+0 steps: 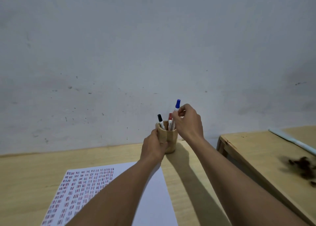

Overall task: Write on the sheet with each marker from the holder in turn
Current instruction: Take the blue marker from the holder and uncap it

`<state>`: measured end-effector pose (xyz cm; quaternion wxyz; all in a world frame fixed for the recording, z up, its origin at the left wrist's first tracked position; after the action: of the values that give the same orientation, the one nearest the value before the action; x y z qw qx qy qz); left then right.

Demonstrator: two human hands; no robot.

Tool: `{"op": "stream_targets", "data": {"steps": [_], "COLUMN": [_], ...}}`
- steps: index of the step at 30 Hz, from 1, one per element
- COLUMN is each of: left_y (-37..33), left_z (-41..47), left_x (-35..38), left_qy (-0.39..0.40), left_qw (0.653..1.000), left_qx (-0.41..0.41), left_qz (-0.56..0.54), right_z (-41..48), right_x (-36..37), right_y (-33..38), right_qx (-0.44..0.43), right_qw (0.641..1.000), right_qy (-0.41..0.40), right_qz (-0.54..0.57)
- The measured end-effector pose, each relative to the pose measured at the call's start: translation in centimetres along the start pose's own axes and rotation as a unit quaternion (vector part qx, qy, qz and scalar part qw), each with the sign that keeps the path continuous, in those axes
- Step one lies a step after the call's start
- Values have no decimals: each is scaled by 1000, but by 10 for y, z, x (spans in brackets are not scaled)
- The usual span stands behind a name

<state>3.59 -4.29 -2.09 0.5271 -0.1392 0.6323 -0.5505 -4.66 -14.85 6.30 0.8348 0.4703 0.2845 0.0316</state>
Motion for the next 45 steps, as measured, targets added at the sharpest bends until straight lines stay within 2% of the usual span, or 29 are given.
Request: {"op": "stream_targets", "data": {"steps": [5,9,16,19,22,25,28,30,31,33,34,36,38,39,41,45], "left_y": [-11,-22,-43,-44,-38,-31,-26,-23,-21,-16,-14,-8,-2,1,6,15], "left_z": [-10,-25,-71,-91,-110,-126,-136,-140,-142,-147,-151,-157,-163,-166,-171,-171], "left_x": [-22,-59,-142,-166,-178,-183,-186,-190,-191,-193,-193,-191,-189,-188,-189,-195], "left_qy": [-2,-38,-129,-102,-49,-39,-75,-101,-111,-115,-111,-92,-76,-73,-73,-66], "left_qw": [1000,999,987,980,979,979,972,966,963,961,962,965,966,966,964,970], "left_qx": [-7,3,24,9,9,24,17,10,8,11,12,15,17,18,20,29], "left_qz": [-3,4,-91,-170,-197,-198,-222,-239,-245,-250,-249,-244,-245,-247,-254,-231], "right_z": [-11,-30,-83,-108,-130,-150,-166,-179,-186,-201,-209,-222,-230,-232,-236,-236], "right_x": [-15,-16,-8,-4,-3,-4,-9,-12,-12,-5,1,16,28,34,42,50], "right_y": [37,66,95,100,106,112,114,114,113,106,102,99,98,96,97,94], "right_qx": [-58,-102,-144,-145,-152,-165,-187,-169,-131,27,129,262,305,314,321,314], "right_qw": [998,995,973,961,953,948,960,975,985,992,964,868,790,763,736,744], "right_qy": [-7,22,113,150,163,165,92,41,45,103,147,206,196,181,156,146], "right_qz": [17,-4,-138,-184,-206,-215,-189,-142,-104,65,179,369,495,535,574,572]}}
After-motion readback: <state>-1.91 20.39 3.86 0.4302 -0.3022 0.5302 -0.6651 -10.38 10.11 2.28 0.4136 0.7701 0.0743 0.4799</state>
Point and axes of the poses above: each hand's wrist, its own z-axis towards the middle knuckle, its own x-axis out of the palm, y = z × x, the point moved 4 cm from there along z, towards the middle knuckle, and after that the axes turned 2 degrees about z, right-handed, at the moved point
